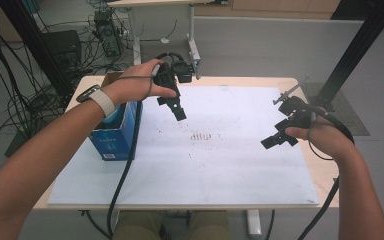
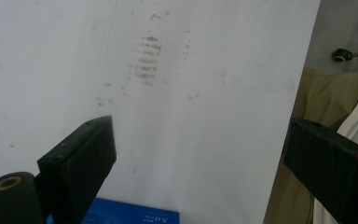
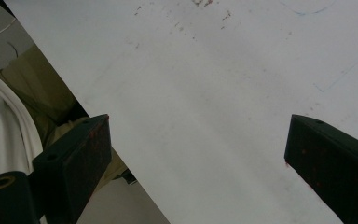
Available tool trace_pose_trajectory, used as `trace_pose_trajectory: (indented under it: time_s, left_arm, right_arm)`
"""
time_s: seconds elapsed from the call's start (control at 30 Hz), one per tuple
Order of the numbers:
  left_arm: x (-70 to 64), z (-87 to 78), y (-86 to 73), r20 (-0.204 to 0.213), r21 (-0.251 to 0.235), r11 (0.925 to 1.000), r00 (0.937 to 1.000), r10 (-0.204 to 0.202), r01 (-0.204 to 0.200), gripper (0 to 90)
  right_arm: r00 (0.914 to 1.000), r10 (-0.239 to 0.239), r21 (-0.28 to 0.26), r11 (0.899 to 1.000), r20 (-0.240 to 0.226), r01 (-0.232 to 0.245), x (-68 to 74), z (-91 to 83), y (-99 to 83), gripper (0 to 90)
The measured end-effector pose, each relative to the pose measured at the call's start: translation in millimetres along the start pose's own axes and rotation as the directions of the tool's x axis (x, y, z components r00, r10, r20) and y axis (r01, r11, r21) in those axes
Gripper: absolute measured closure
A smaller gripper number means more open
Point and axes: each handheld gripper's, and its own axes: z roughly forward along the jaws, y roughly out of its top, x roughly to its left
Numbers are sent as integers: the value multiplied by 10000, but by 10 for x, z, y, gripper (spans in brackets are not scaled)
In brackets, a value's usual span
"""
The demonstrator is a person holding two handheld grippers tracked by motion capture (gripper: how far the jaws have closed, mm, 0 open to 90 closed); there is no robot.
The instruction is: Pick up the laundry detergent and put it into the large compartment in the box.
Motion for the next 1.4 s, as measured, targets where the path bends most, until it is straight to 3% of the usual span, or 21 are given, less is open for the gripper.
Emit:
trace_pose_trajectory:
  time_s: [1.4]
  left_arm:
    - [27,80,-60,10,-50,9995,9995,-315,315,104]
  right_arm:
    - [10000,-63,-104,9999,-6,63,2,33,-22,73]
